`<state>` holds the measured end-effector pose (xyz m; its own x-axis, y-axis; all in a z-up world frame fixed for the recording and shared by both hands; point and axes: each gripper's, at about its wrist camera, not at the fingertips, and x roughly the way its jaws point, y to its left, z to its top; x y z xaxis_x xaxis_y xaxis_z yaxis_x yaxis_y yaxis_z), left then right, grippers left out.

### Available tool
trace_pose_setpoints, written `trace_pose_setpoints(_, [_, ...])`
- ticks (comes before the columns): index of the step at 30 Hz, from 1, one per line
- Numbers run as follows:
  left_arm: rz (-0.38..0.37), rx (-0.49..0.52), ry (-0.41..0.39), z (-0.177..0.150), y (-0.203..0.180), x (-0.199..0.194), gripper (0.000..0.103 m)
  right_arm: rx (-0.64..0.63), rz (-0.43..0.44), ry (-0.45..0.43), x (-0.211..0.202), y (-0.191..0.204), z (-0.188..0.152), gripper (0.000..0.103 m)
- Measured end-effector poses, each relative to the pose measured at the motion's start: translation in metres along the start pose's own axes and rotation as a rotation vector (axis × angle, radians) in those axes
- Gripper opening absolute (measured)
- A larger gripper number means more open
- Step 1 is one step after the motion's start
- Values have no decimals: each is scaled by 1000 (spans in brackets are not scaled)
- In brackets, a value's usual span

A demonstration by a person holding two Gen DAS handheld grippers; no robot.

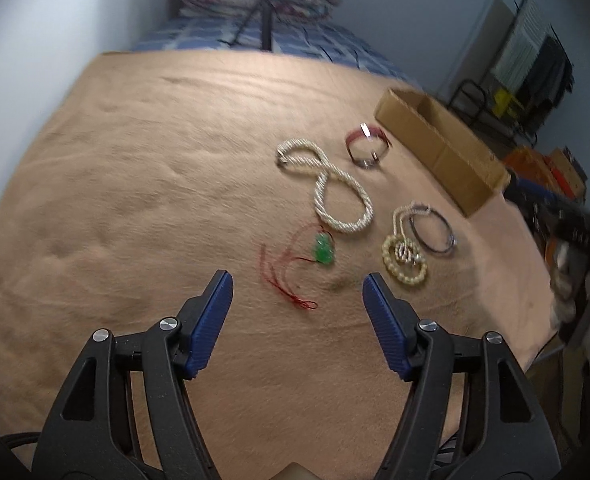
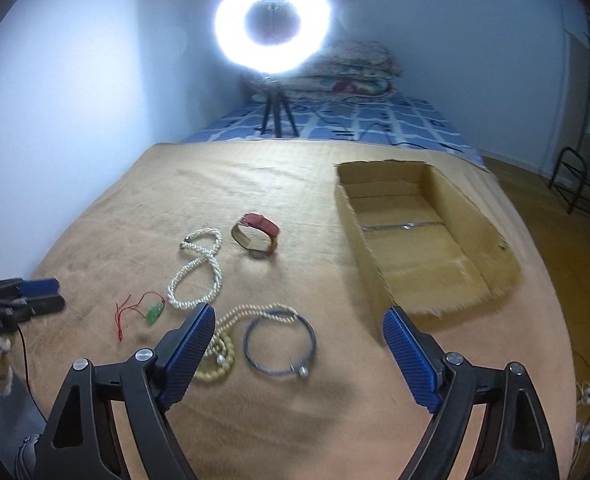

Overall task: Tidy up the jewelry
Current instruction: 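Close the left tool on the green jade pendant while the right tool approaches the red watch, then close the right tool on the red watch strap while the left tool lifts the pendant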

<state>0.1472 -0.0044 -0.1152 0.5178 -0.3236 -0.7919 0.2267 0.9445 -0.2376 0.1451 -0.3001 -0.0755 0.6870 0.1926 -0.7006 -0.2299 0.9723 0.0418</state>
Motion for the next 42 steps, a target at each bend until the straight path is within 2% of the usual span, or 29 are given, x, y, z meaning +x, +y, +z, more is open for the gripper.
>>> trace_pose_setpoints(5, [-2, 38, 49, 2, -12, 31, 70, -26, 33, 19, 27, 7, 17, 88])
trace_pose_setpoints(10, [-3, 37, 79, 3, -13, 56, 70, -108, 39, 42, 51, 19, 31, 86])
trace_pose_setpoints(12, [-2, 36, 87, 2, -13, 63, 58, -134, 40, 60, 65, 23, 37, 81])
trace_pose_setpoints(13, [-1, 33, 92, 2, -13, 66, 57, -140, 43, 70, 72, 24, 39, 79])
trace_pose_setpoints(22, [9, 29, 99, 7, -17, 87, 53, -134, 39, 156, 131, 31, 51, 69])
trace_pose_setpoints(28, [42, 51, 90, 13, -21, 97, 43, -103, 20, 183, 156, 27, 55, 66])
trace_pose_setpoints(34, [82, 89, 63, 11, -24, 99, 17, -98, 13, 193, 171, 28, 57, 64])
trace_pose_setpoints(42, [61, 58, 38, 10, -19, 94, 16, -76, 16, 205, 184, 29, 58, 55])
